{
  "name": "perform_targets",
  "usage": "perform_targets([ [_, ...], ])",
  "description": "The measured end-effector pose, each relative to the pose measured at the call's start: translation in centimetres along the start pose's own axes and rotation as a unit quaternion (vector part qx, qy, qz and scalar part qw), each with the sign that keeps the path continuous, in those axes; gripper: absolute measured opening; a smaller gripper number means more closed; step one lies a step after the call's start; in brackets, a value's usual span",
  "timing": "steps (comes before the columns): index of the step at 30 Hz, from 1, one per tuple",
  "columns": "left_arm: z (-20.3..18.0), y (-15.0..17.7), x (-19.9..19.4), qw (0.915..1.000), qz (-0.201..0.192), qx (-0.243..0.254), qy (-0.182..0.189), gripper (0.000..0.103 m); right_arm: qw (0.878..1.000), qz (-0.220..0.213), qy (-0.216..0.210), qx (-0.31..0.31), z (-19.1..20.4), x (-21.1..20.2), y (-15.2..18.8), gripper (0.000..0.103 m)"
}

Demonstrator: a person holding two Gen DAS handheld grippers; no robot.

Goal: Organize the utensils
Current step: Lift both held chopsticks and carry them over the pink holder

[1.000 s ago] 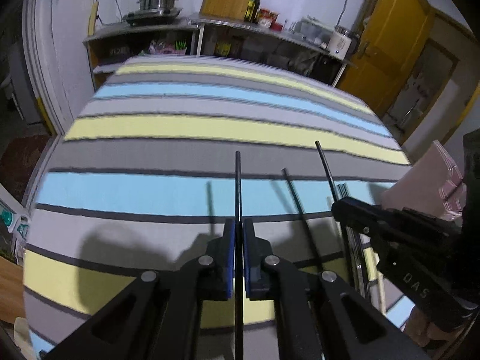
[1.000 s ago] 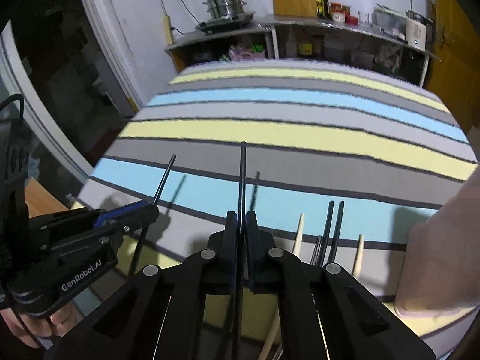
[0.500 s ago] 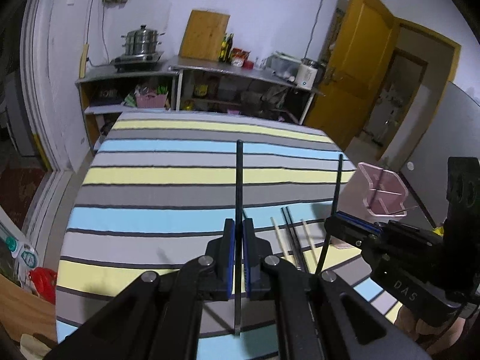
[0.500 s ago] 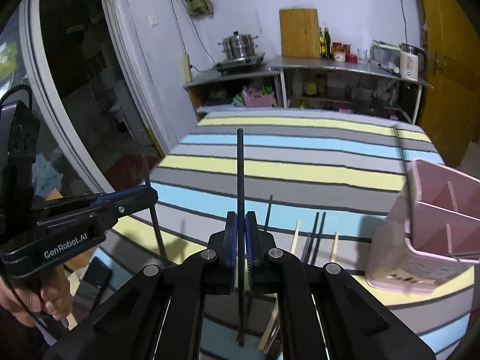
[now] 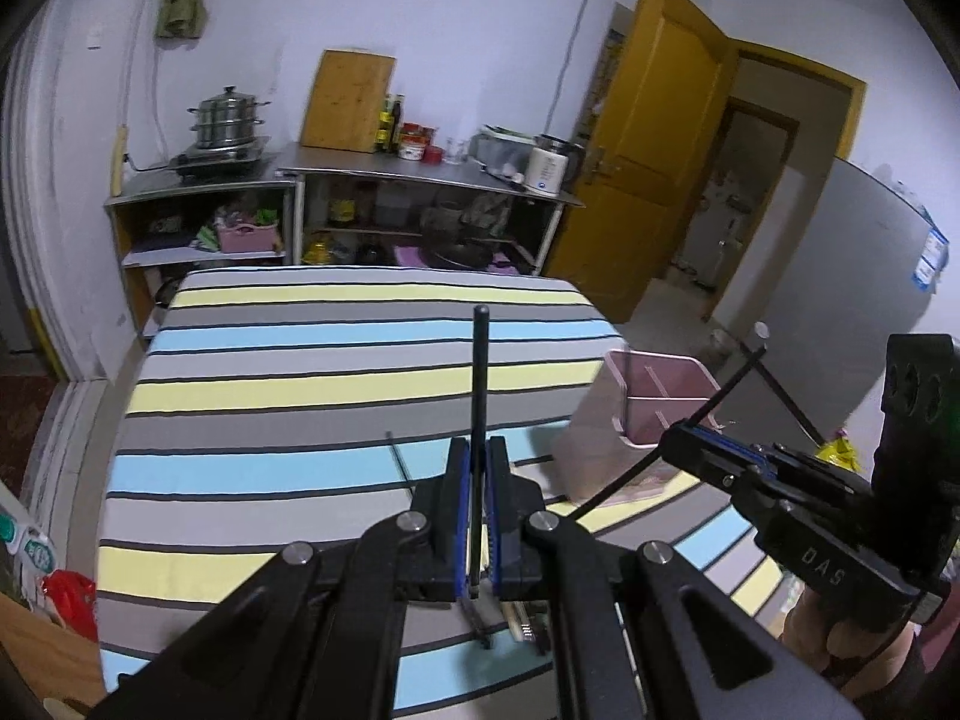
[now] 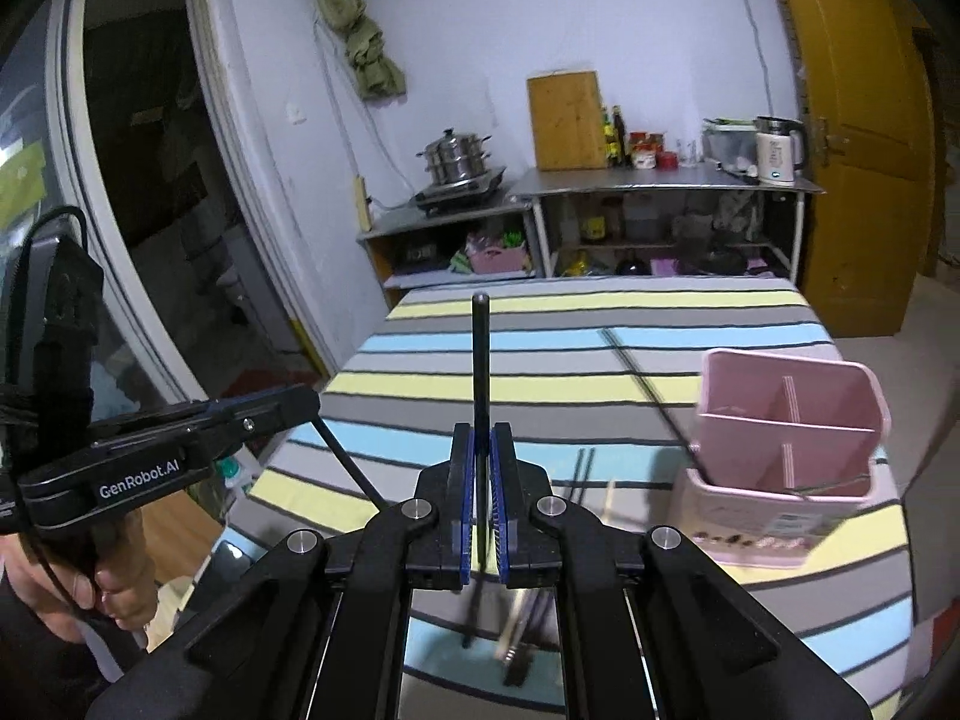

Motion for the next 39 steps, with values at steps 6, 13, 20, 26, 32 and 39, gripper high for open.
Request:
perform_targets([
  [6, -3.9, -1.0, 1.2, 0.9988, 0.016, 0.029, 0.037, 0.005, 0.999, -0.014, 0.02, 0.028, -3.0, -2.9, 0.8, 0.005],
  [13, -8.3, -3.5, 1.7, 0.9955, 0.011, 0.062, 0.07, 0.005, 0.996, -0.034, 0.045, 0.062, -6.5, -5.8, 0.6, 0.006],
  [20, -10.6, -7.2, 1.4, 0.993, -0.019, 0.075, 0.09, 0.005, 0.992, -0.073, 0.066, 0.078, -9.1, -8.6, -1.5, 0.006],
  [26, -11.1, -9.7, 1.9, 0.992, -0.04, 0.074, 0.094, 0.005, 0.987, -0.103, 0.091, 0.079, -10.7, -10.0, -3.9, 0.005],
  [32, -11.3, -10.7, 5.1, 0.9925, -0.031, 0.076, 0.09, 0.005, 0.986, -0.099, 0.101, 0.086, -12.4, -8.2, -4.7, 0.005],
  [39, -11.0, -10.0, 9.2, 0.9944, -0.003, 0.075, 0.075, 0.005, 0.988, -0.065, 0.101, 0.102, -14.6, -3.9, -4.0, 0.006],
])
Point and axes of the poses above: each gripper's, at about its wrist camera, not at the fingertips, and x roughly the way its jaws point, z to its left, y to its underside, the point moved 3 cm from there along x, roughly the way its jaws point, and after that the axes turned 15 degrees about z, right-handed, at the moved point
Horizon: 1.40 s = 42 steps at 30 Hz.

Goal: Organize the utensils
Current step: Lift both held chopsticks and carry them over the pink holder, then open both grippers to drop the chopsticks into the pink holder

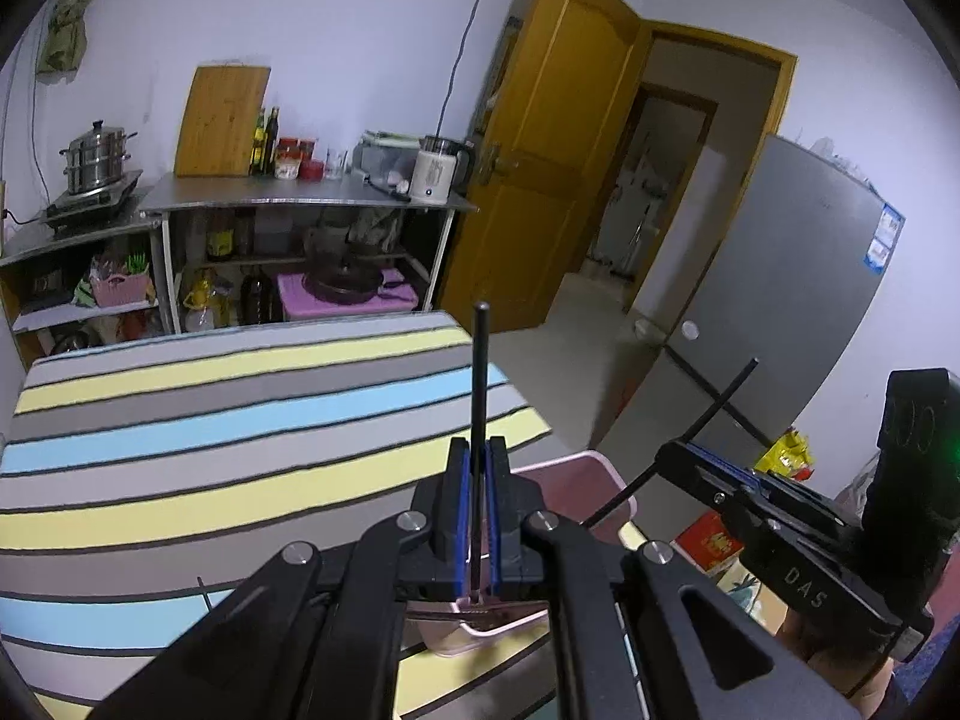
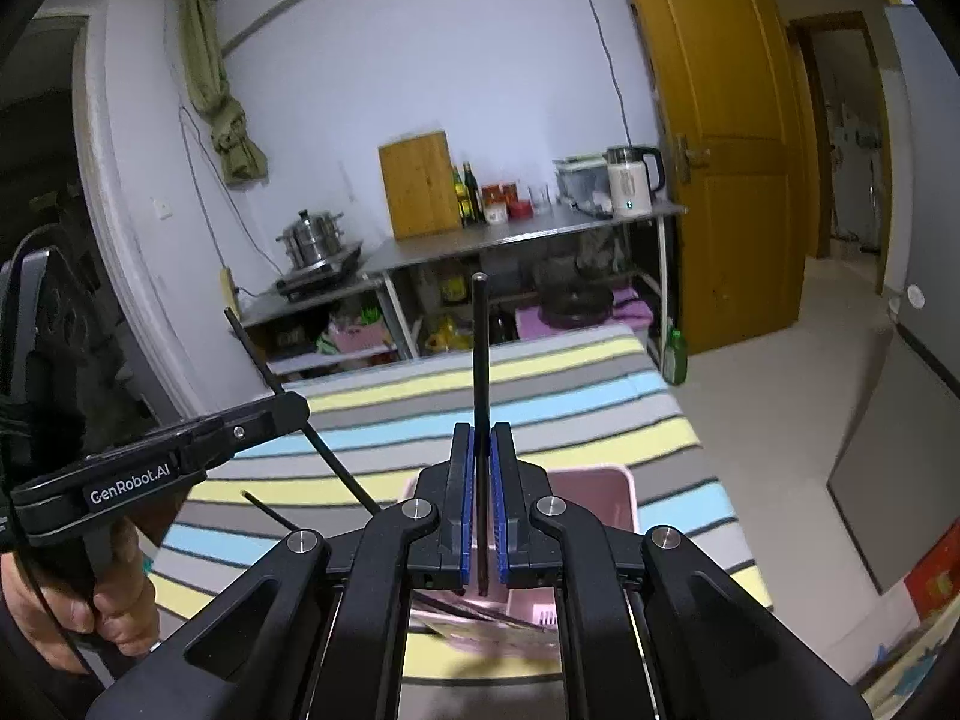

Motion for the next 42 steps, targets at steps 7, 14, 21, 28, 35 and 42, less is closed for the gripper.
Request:
perform_targets([
  [7, 0.3, 0.6, 1.8, 0.9998, 0.018, 0.001, -0.001, 0.005, 0.999, 0.039, 0.0, 0.005, -0.8, 3.4, 1.6, 0.006],
  [14, 0.0, 0.6, 1.7, 0.9998, 0.019, 0.006, -0.007, 0.006, 0.998, 0.054, -0.004, 0.014, -1.3, 4.0, 1.9, 0.006],
  [21, 0.0, 0.2, -0.4, 0.9999, -0.003, 0.005, -0.008, 0.006, 0.999, 0.038, 0.01, 0.011, -1.2, 2.5, 1.5, 0.019],
  [28, 0.5, 0.4, -2.9, 0.9998, -0.02, -0.002, -0.009, 0.006, 1.0, 0.021, 0.017, 0.016, -1.2, 0.4, 1.6, 0.019],
  [35, 2.1, 2.3, -5.8, 0.9991, -0.035, -0.019, -0.012, 0.006, 1.0, 0.0, 0.019, 0.011, -0.5, -2.1, 2.3, 0.02],
  [42, 3.9, 5.6, -7.4, 0.9983, -0.038, -0.034, -0.029, 0.006, 1.0, -0.007, -0.001, -0.003, 1.2, -3.9, 4.3, 0.02],
])
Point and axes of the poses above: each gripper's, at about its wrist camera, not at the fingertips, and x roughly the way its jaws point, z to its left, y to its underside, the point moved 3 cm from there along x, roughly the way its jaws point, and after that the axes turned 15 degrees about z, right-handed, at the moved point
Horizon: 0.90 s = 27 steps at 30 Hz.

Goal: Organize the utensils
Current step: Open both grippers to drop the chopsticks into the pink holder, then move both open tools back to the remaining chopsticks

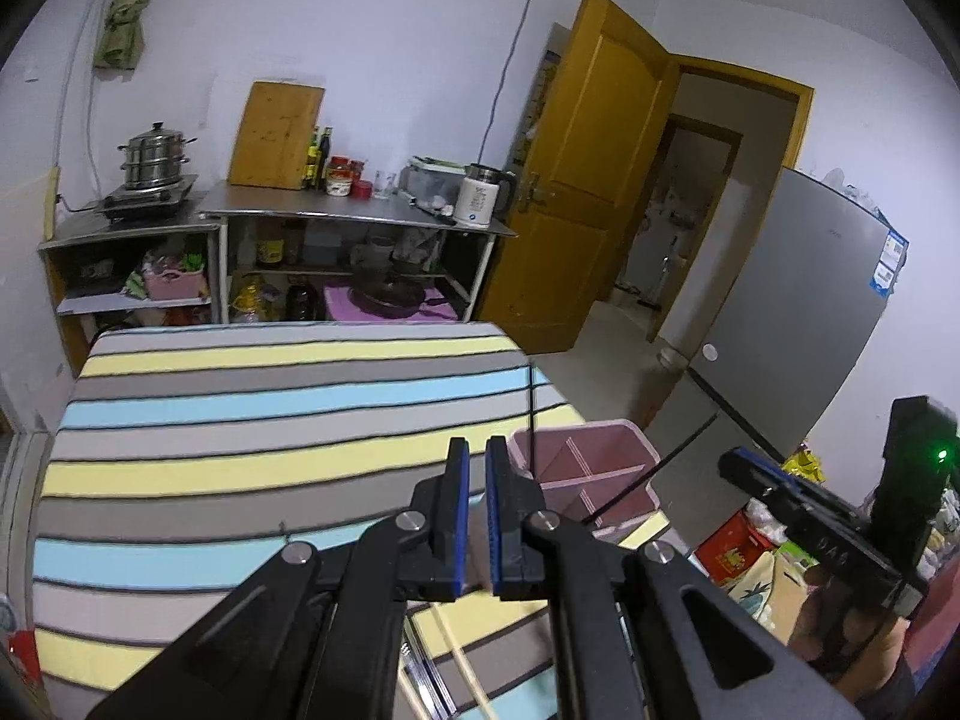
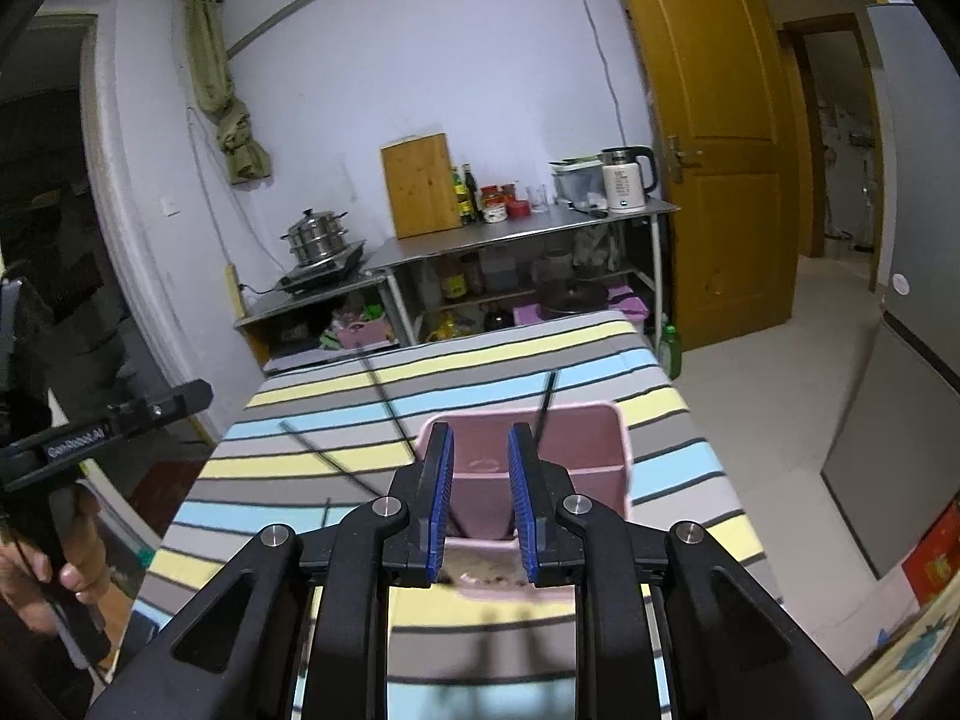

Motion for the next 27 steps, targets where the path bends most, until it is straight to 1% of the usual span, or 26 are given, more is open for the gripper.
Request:
perform_targets([
  [5, 1.6, 2.6, 0.0, 0.9997, 0.011, -0.011, -0.018, 0.006, 1.0, 0.017, -0.019, -0.011, 1.6, 0.4, 2.0, 0.02],
  [10, 3.4, 5.1, 1.2, 0.9985, 0.032, -0.032, -0.029, 0.006, 0.998, 0.042, -0.034, -0.025, 3.2, 1.8, 4.1, 0.02],
  [19, 6.3, 9.2, 5.2, 0.9925, 0.082, -0.081, -0.041, 0.006, 0.994, 0.089, -0.052, -0.047, 5.3, 5.0, 6.9, 0.019],
  [27, 8.3, 10.6, 9.4, 0.9866, 0.115, -0.108, -0.042, 0.006, 0.988, 0.132, -0.053, -0.053, 6.3, 8.8, 8.8, 0.019],
])
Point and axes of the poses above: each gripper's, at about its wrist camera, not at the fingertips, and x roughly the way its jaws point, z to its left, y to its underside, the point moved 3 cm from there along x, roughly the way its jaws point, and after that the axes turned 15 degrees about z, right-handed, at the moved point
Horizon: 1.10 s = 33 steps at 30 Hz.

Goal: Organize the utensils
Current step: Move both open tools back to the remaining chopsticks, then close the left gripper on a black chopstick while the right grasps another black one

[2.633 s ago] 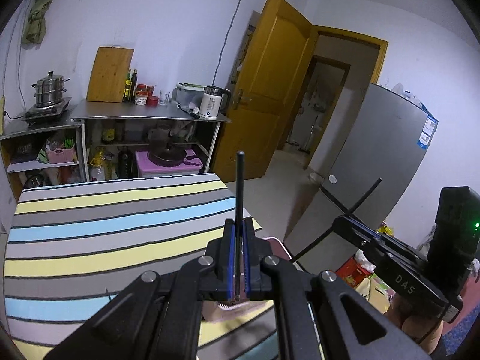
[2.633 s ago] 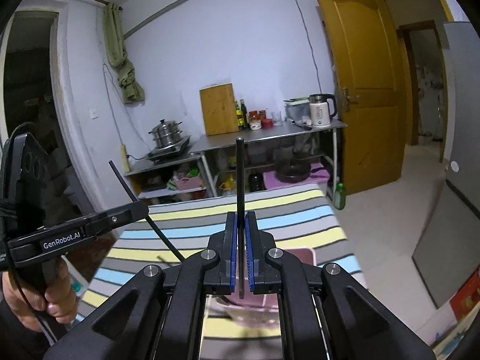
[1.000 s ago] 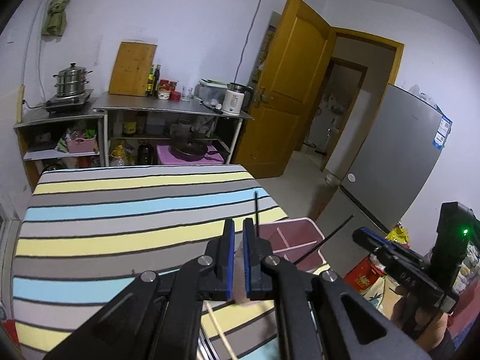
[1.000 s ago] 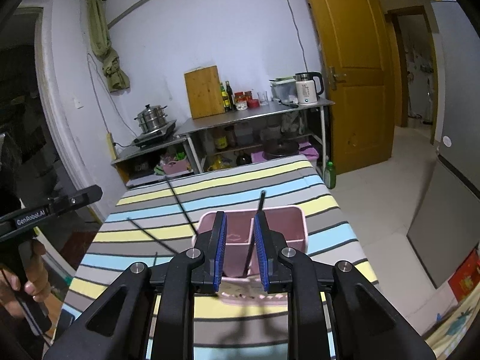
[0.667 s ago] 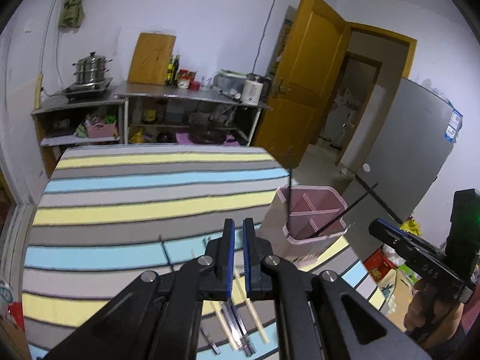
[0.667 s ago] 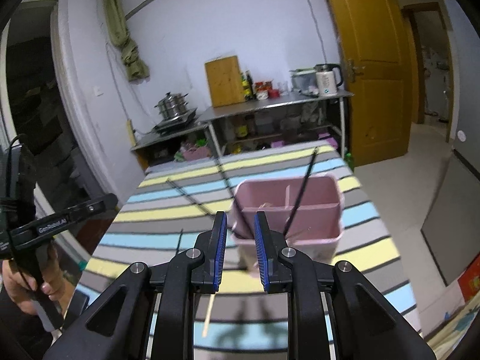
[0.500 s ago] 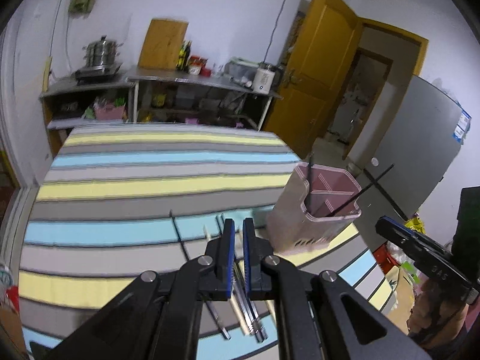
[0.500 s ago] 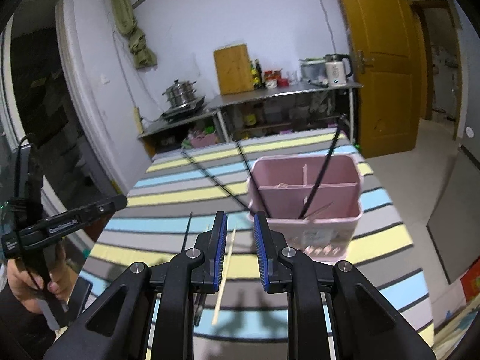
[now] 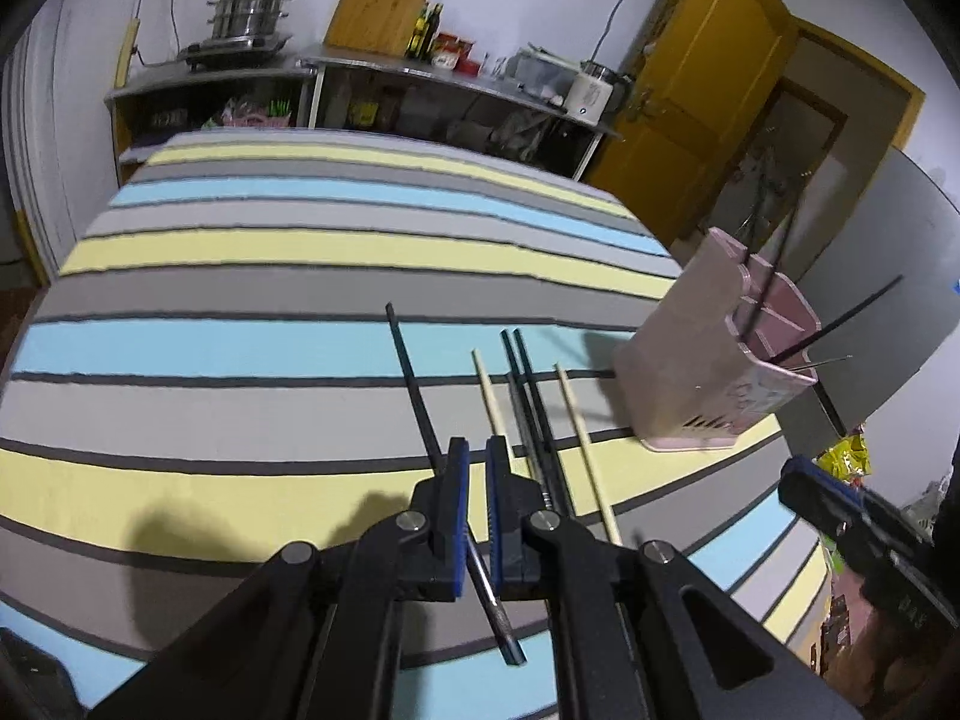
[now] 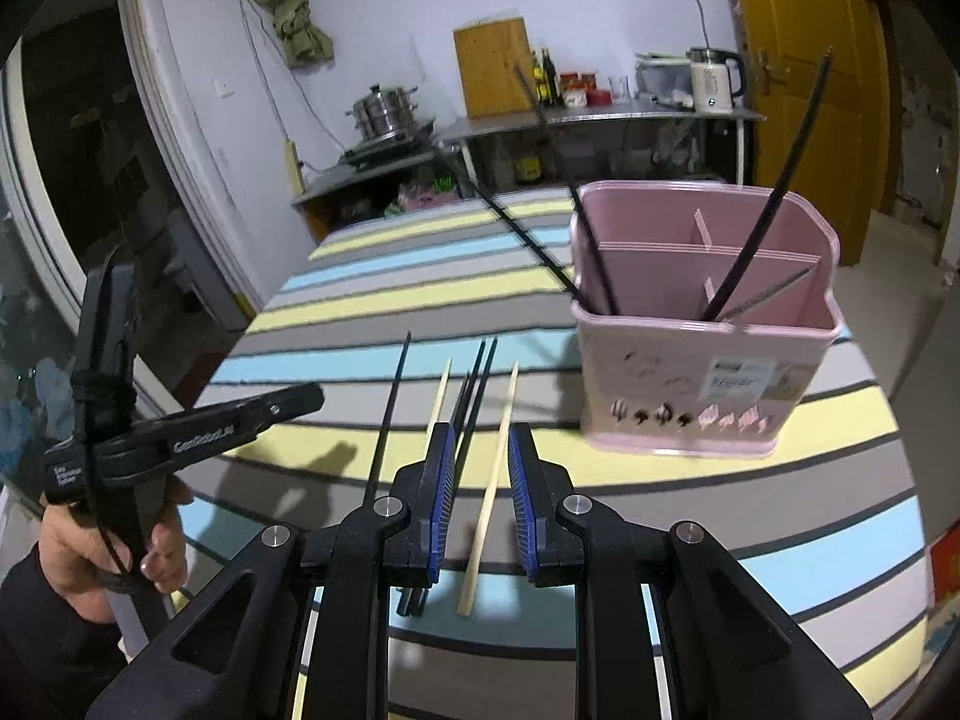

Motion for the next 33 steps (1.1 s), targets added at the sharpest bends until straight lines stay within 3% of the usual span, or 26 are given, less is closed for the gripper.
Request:
perform_targets([
  [4, 0.8, -0.6, 2.4, 0.9998, 0.014, -0.014, -0.004, 0.006, 1.0, 0.022, -0.002, 0.002, 0.2, 2.2, 0.2, 0.019],
  [7, 1.2, -1.1, 3.9, 0.9995, 0.022, -0.019, -0.01, 0.013, 0.999, 0.033, -0.003, 0.002, 0.3, 3.5, 0.2, 0.019],
  [15, 2.0, -1.9, 6.6, 0.9983, 0.042, -0.021, -0.036, 0.013, 0.999, 0.054, -0.003, 0.003, 0.7, 6.4, -0.1, 0.019],
  [20, 1.3, -1.3, 6.6, 0.9974, 0.031, 0.014, -0.063, 0.01, 0.998, 0.066, -0.002, 0.004, 0.9, 8.1, -0.6, 0.018],
  [33, 4.3, 0.6, 4.3, 0.9978, 0.04, 0.0, -0.053, 0.01, 0.996, 0.091, 0.015, 0.001, 1.4, 12.9, -3.0, 0.01],
])
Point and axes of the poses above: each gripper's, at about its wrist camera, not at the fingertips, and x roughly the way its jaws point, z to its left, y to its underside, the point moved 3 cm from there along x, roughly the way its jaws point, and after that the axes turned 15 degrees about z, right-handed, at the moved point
